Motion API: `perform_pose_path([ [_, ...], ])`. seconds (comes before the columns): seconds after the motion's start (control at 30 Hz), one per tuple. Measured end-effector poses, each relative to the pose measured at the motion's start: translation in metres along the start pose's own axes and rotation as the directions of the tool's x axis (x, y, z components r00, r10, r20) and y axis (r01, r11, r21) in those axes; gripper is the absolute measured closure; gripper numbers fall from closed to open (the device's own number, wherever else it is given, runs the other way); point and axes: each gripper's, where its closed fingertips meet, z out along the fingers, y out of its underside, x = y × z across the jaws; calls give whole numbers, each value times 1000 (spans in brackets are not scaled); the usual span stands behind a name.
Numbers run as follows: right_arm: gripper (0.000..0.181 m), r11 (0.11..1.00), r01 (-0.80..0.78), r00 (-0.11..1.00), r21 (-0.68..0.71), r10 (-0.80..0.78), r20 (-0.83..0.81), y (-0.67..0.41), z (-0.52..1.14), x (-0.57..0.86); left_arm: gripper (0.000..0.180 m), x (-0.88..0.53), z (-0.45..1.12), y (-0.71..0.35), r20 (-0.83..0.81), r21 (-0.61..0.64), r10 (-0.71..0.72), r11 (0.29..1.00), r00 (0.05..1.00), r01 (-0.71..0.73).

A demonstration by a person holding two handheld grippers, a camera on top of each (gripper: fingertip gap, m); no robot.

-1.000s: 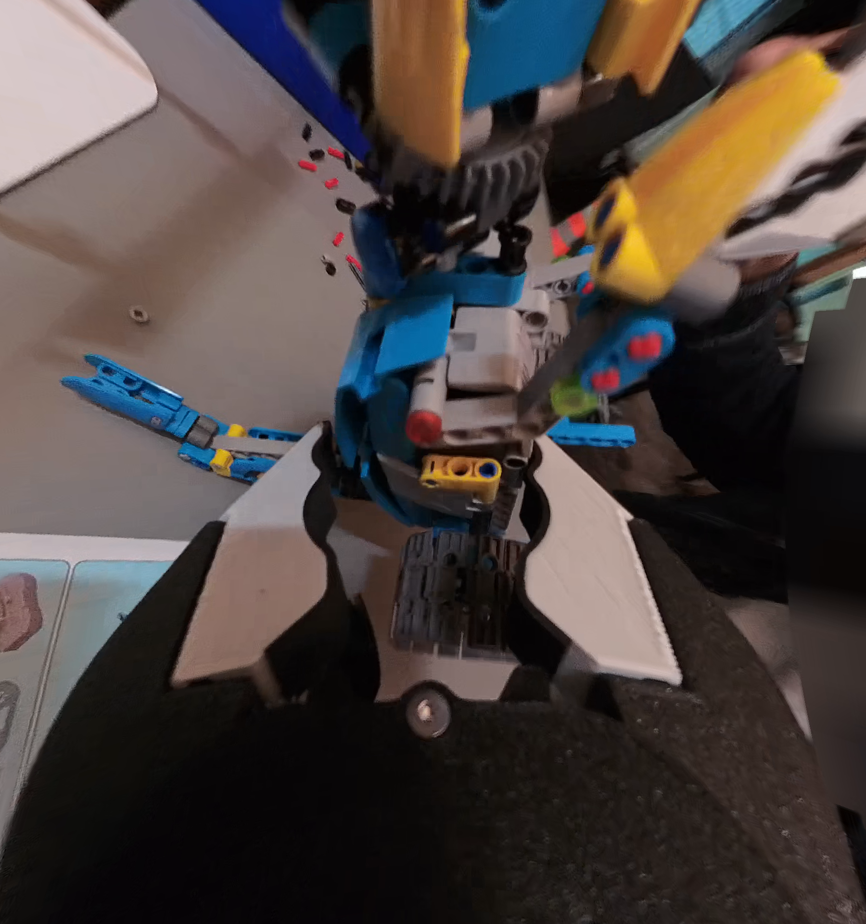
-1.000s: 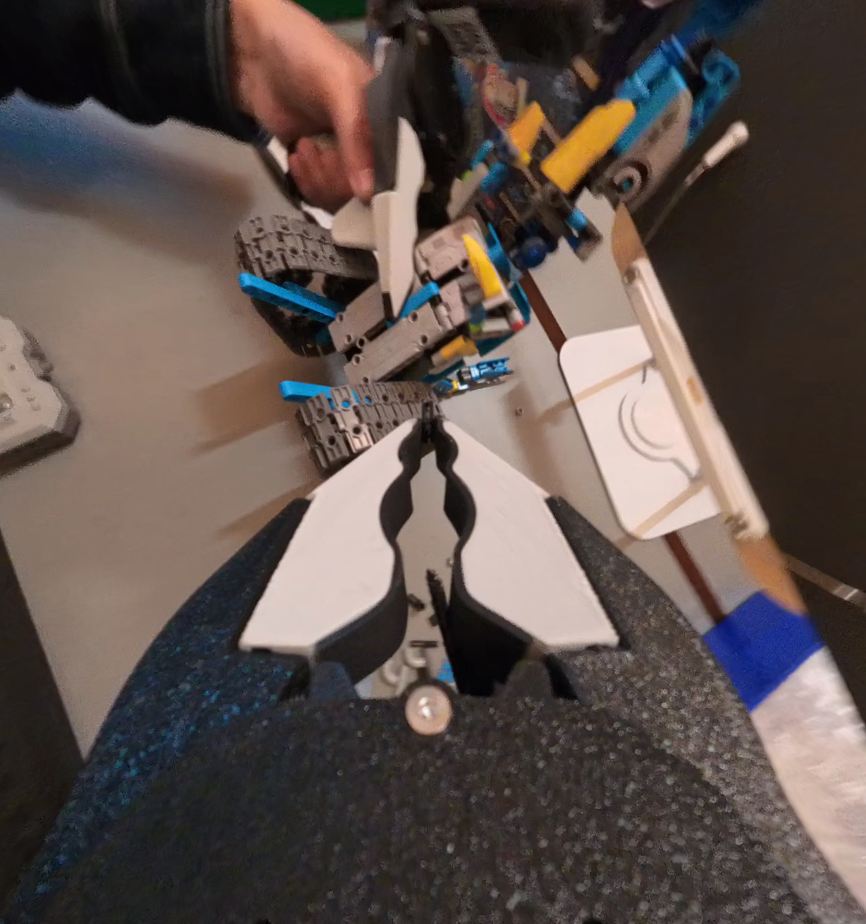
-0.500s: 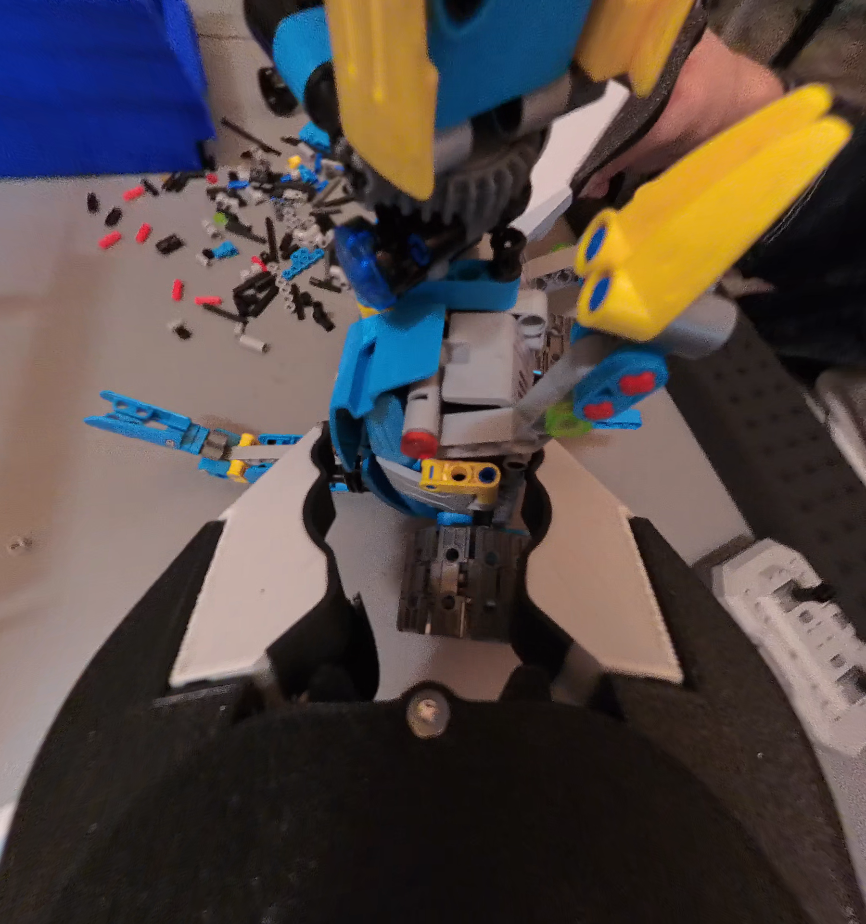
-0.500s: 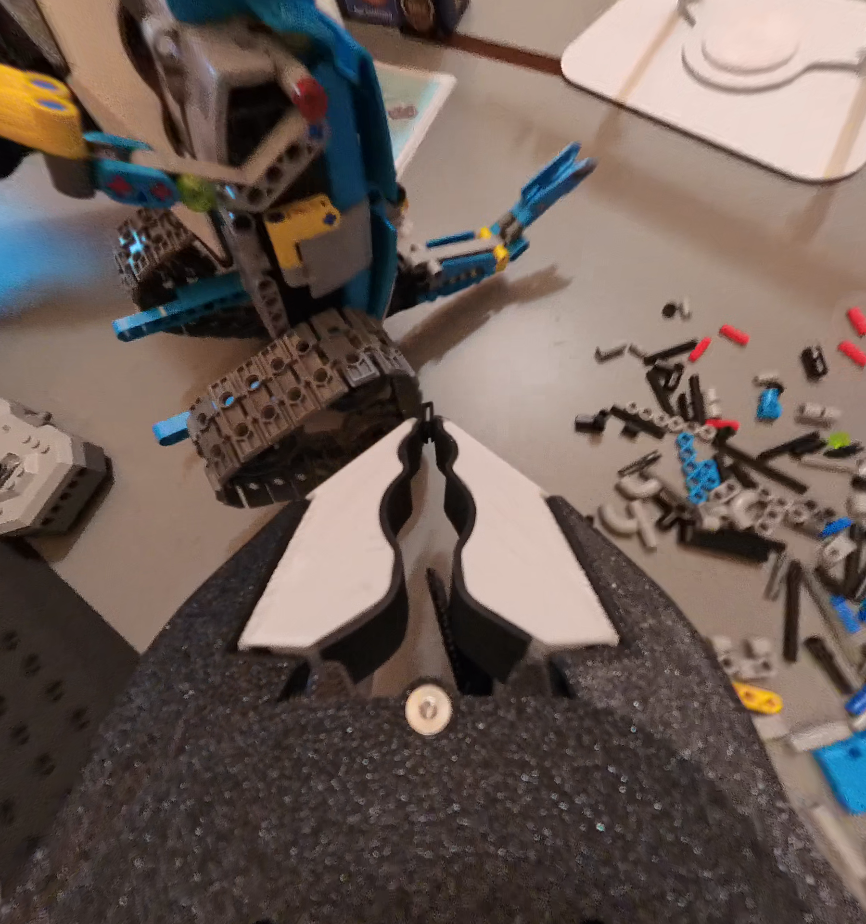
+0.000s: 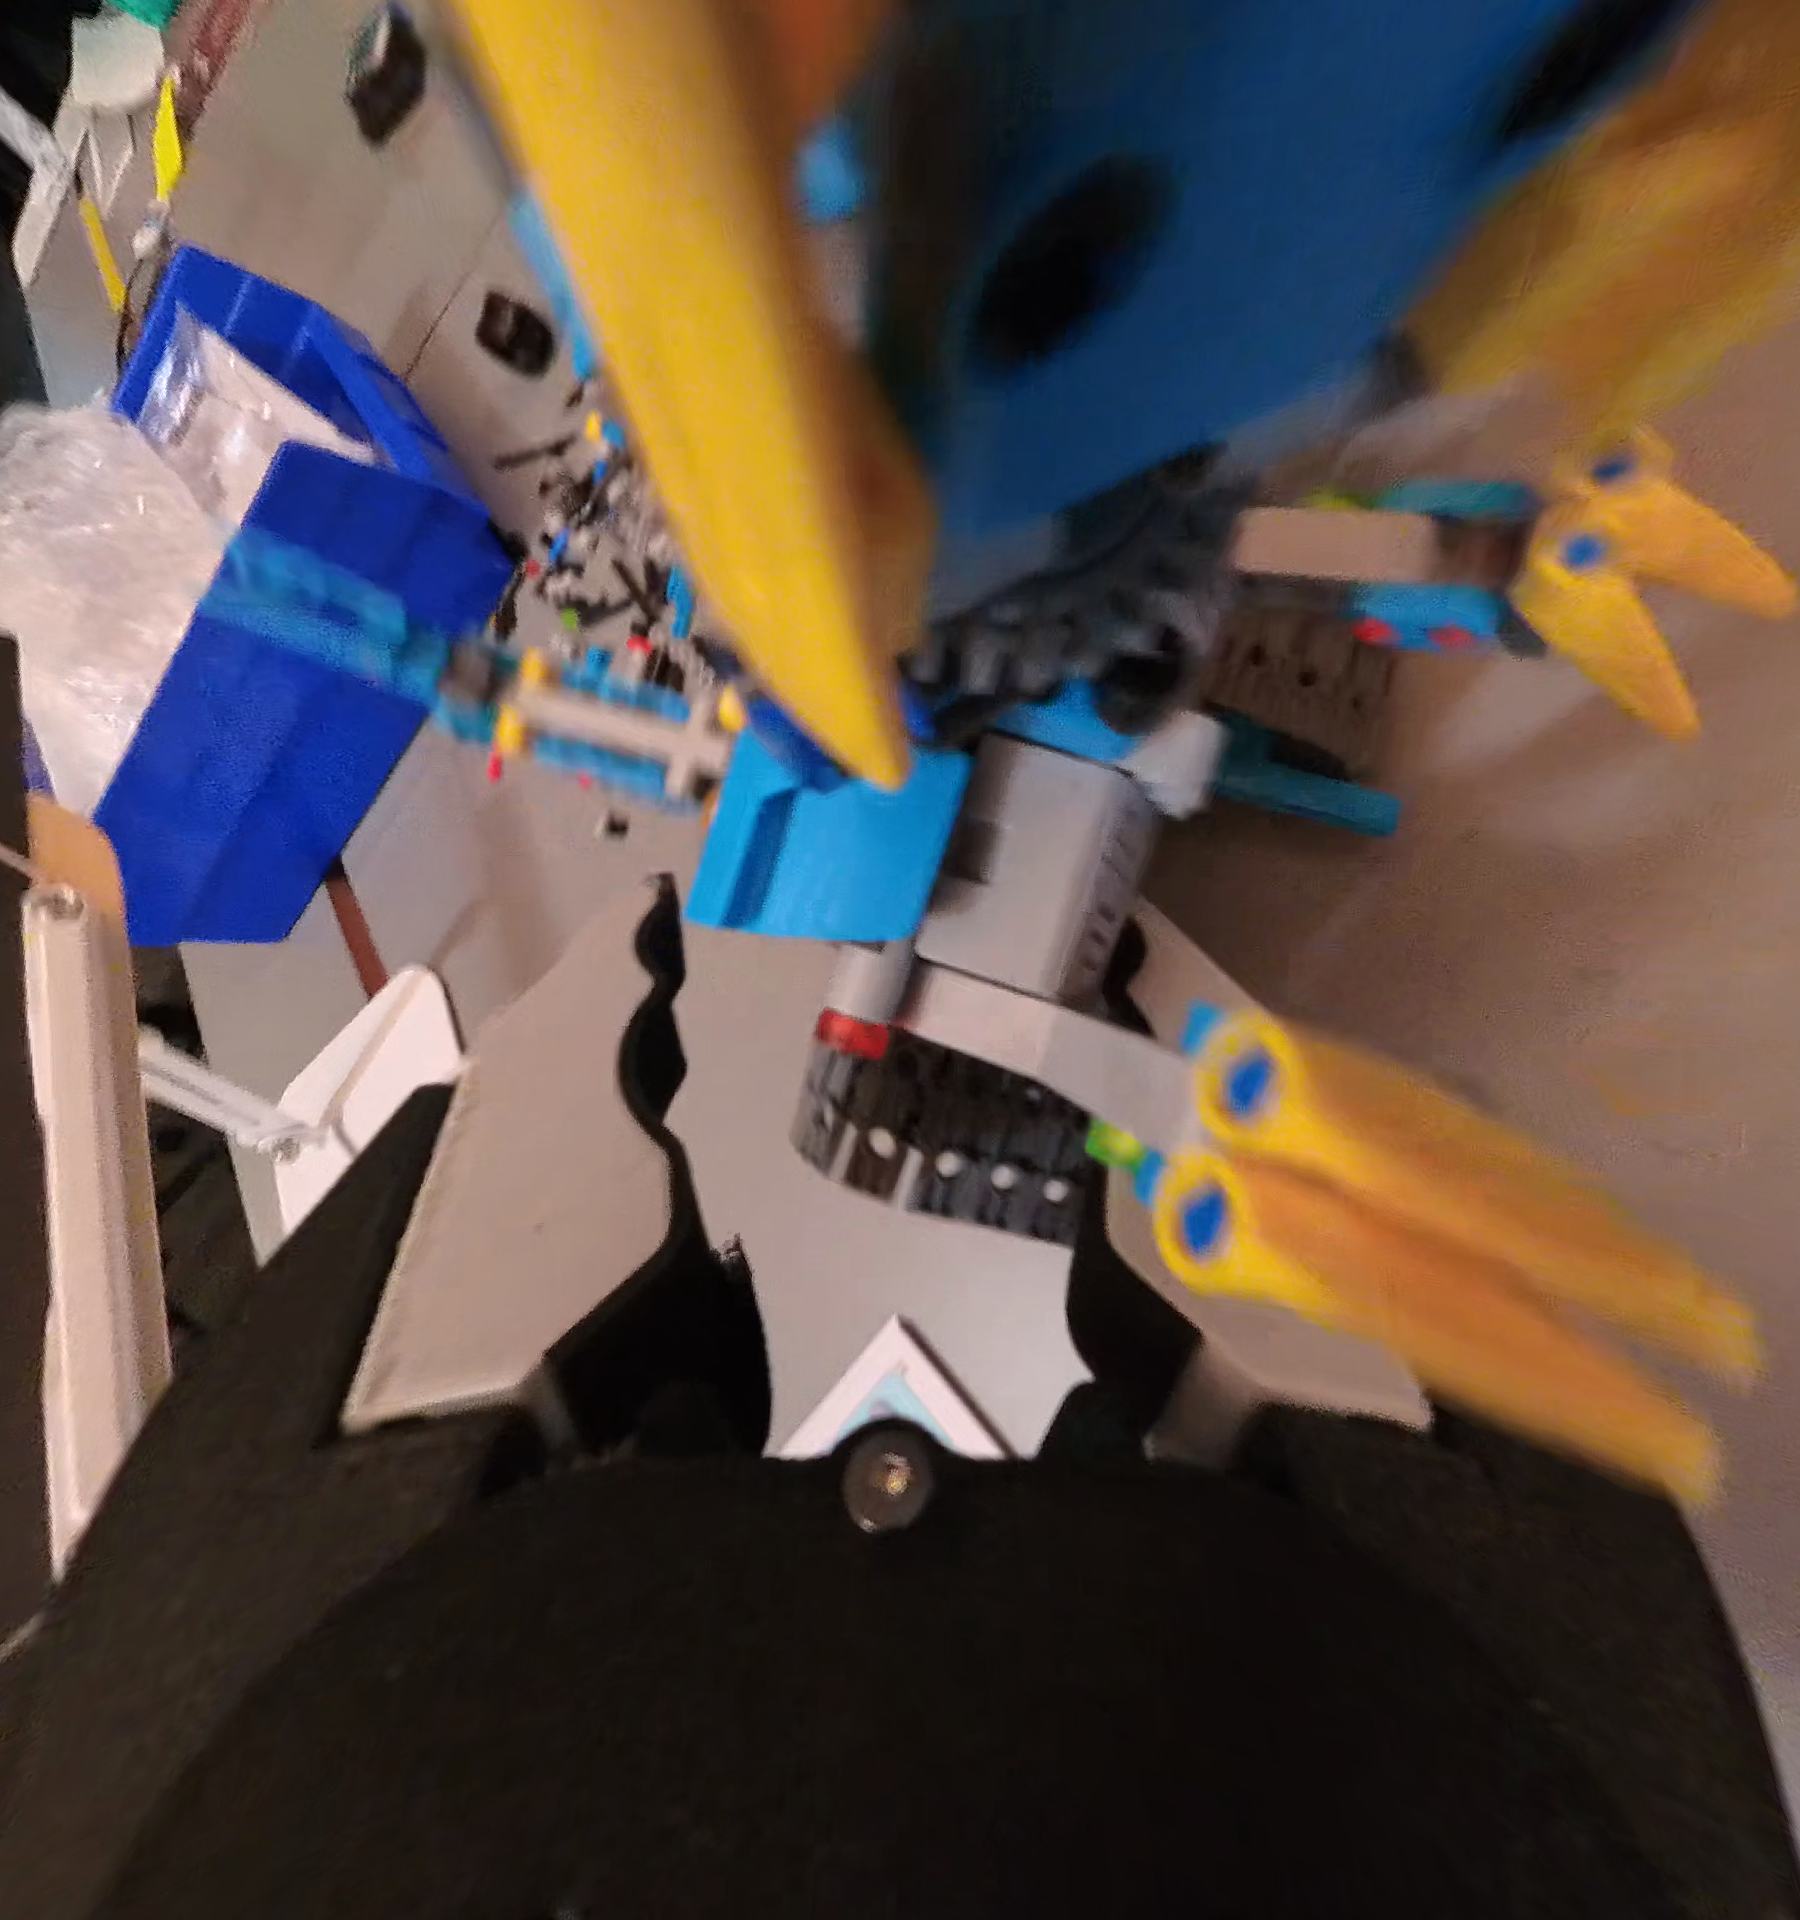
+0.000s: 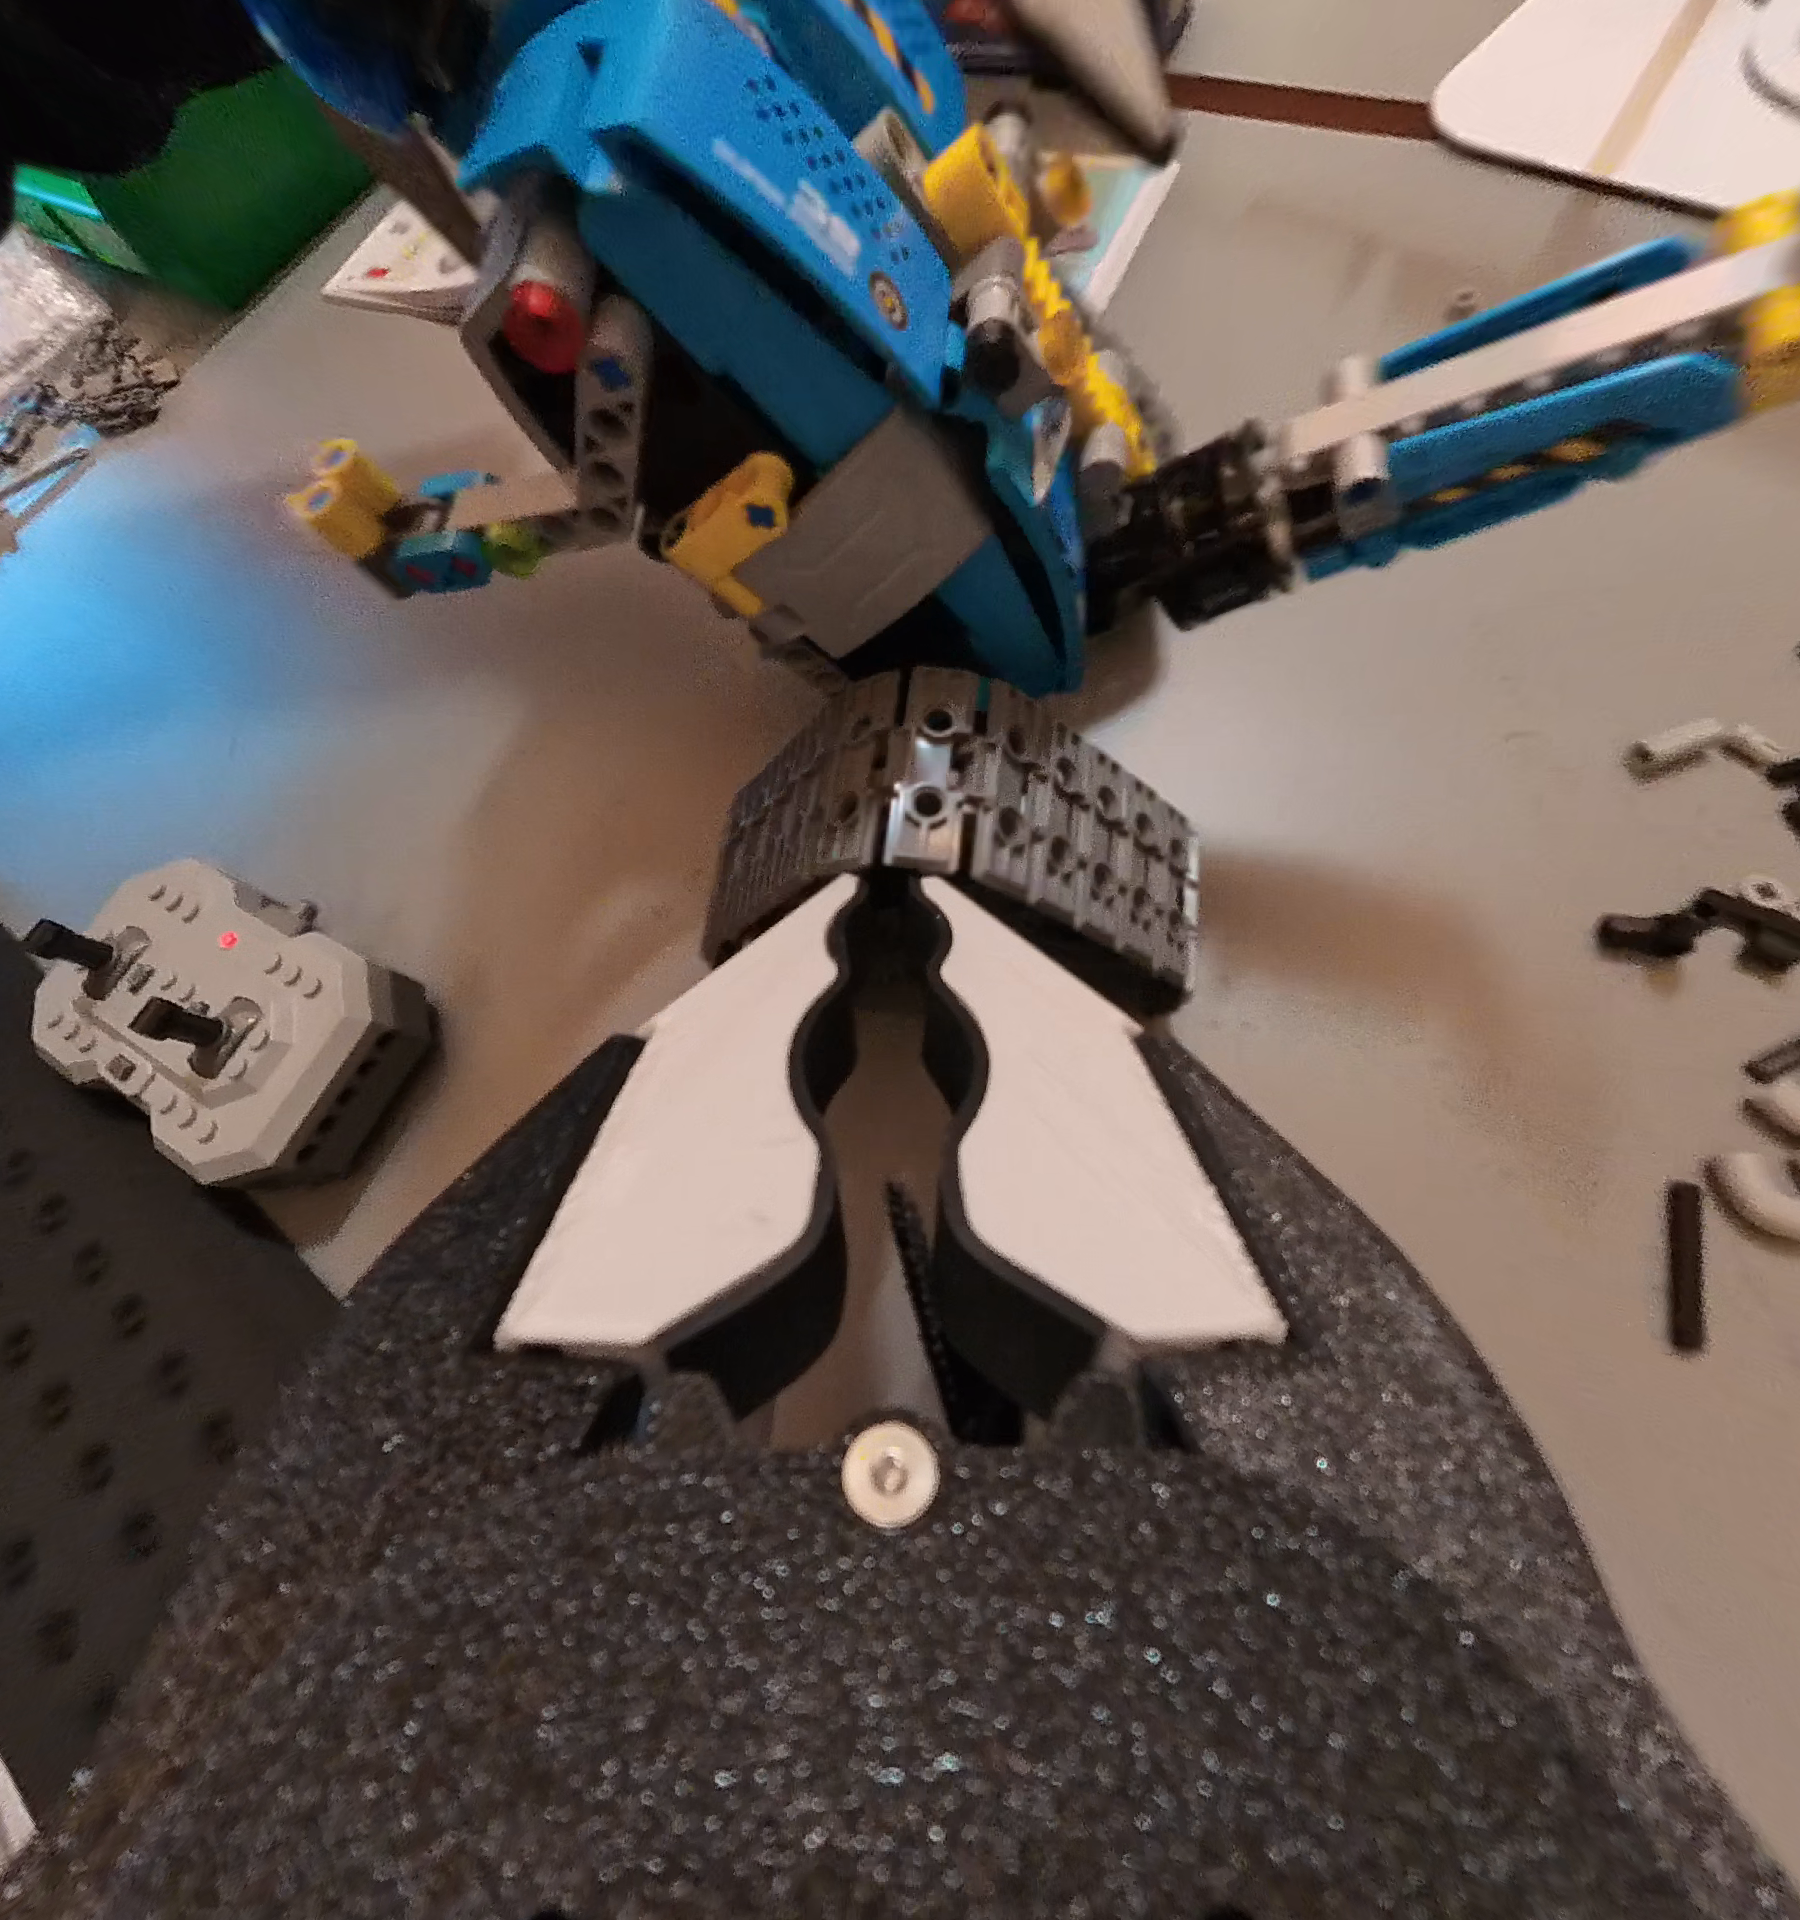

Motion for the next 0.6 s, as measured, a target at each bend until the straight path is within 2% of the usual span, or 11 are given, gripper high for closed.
perform_pose_path([
  [0.03, 178, 1000, -7, 1000, -4, 7, 15, 0, 4, -3, 95, -3, -1, 8, 10, -30, -23, 999, 1000, 24],
  [0.13, 178, 1000, -8, 1000, 18, 8, 11, -6, 11, -1, 97, -8, -3, 22, 28, -57, -102, 993, 994, 103],
  [0.23, 178, 999, -25, 1000, 22, 24, 16, -9, 12, 4, 108, -6, -4, 23, 46, -45, -101, 994, 994, 103],
  [0.6, 177, 999, -9, 998, 31, 8, 61, 5, -19, 0, 105, 3, -35, 55, 140, -114, -257, 955, 956, 273],
])
